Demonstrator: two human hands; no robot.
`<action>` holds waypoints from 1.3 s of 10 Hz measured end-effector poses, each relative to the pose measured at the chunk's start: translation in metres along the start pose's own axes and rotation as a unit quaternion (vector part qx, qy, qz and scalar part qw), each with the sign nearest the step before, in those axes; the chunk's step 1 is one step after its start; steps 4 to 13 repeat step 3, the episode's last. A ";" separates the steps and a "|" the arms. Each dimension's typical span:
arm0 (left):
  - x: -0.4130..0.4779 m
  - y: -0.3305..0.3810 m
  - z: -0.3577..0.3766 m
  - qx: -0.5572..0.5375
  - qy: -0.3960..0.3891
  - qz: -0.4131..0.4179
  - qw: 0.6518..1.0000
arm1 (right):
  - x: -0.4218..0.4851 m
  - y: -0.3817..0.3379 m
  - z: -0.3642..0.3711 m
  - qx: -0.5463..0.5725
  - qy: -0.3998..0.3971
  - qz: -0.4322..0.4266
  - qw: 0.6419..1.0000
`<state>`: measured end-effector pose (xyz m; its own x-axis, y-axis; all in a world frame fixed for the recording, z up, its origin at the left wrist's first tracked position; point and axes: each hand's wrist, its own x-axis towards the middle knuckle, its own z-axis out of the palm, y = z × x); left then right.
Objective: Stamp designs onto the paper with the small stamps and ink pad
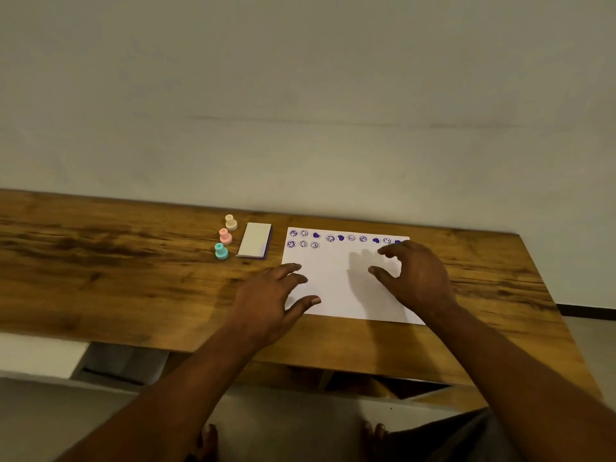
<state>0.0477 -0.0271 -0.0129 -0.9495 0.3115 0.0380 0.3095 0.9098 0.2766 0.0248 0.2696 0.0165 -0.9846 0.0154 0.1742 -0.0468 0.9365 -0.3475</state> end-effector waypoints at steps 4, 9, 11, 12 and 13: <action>0.056 0.006 0.023 -0.053 0.081 0.010 0.995 | 0.031 -0.005 0.049 0.042 0.144 -0.007 0.989; 0.056 0.006 0.023 -0.053 0.081 0.010 0.995 | 0.031 -0.005 0.049 0.042 0.144 -0.007 0.989; 0.056 0.006 0.023 -0.053 0.081 0.010 0.995 | 0.031 -0.005 0.049 0.042 0.144 -0.007 0.989; 0.056 0.006 0.023 -0.053 0.081 0.010 0.995 | 0.031 -0.005 0.049 0.042 0.144 -0.007 0.989; 0.056 0.006 0.023 -0.053 0.081 0.010 0.995 | 0.031 -0.005 0.049 0.042 0.144 -0.007 0.989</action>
